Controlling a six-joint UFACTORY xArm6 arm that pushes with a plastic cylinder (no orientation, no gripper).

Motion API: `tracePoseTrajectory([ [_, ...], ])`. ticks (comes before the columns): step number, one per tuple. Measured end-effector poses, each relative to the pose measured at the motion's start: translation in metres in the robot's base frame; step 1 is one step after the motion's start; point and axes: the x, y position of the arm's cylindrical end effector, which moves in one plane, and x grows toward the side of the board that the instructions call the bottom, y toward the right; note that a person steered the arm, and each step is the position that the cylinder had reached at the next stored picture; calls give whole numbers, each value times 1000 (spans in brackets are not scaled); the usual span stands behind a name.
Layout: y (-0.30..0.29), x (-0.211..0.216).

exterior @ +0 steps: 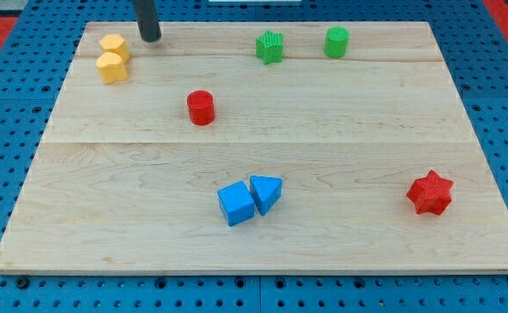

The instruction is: Push the red circle diagonally above the red star

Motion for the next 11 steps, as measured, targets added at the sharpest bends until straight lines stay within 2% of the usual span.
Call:
tracePoseTrajectory([
  [1,-15,63],
  [2,4,114],
  [3,87,151],
  [4,203,168],
  [5,214,160],
  [6,197,153],
  [7,176,126],
  [8,250,114],
  [9,303,161],
  [10,318,135],
  [11,307,98],
])
